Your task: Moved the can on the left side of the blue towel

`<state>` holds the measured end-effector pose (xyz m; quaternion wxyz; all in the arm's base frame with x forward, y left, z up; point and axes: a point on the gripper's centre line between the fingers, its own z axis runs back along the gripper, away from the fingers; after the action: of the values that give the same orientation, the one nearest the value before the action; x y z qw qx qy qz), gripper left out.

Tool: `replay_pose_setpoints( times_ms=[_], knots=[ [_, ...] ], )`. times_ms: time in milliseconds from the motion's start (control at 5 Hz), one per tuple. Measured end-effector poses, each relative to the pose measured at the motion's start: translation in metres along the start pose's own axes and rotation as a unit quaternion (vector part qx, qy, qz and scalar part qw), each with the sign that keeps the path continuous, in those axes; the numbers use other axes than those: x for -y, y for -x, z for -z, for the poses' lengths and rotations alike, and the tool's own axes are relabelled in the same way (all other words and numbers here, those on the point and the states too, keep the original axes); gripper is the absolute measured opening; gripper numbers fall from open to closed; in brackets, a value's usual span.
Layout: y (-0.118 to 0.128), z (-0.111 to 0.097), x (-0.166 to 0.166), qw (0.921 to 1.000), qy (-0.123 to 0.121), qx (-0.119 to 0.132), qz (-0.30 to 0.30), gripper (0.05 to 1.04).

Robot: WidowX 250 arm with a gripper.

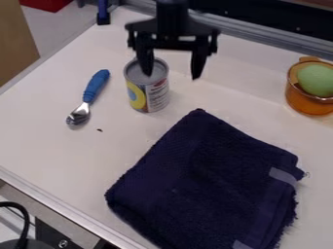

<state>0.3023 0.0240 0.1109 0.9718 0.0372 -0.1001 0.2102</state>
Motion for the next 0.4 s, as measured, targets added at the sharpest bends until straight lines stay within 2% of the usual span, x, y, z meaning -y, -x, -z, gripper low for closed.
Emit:
replay_pose_setpoints(
  times_ms=[200,400],
  knots=[
    [-0.032,0.003,0.0,0.9981,-0.008,0.056,0.024,0.999],
    [-0.055,0.015,-0.004,0.9968,-0.029,0.059,0.045,0.999]
  ],
)
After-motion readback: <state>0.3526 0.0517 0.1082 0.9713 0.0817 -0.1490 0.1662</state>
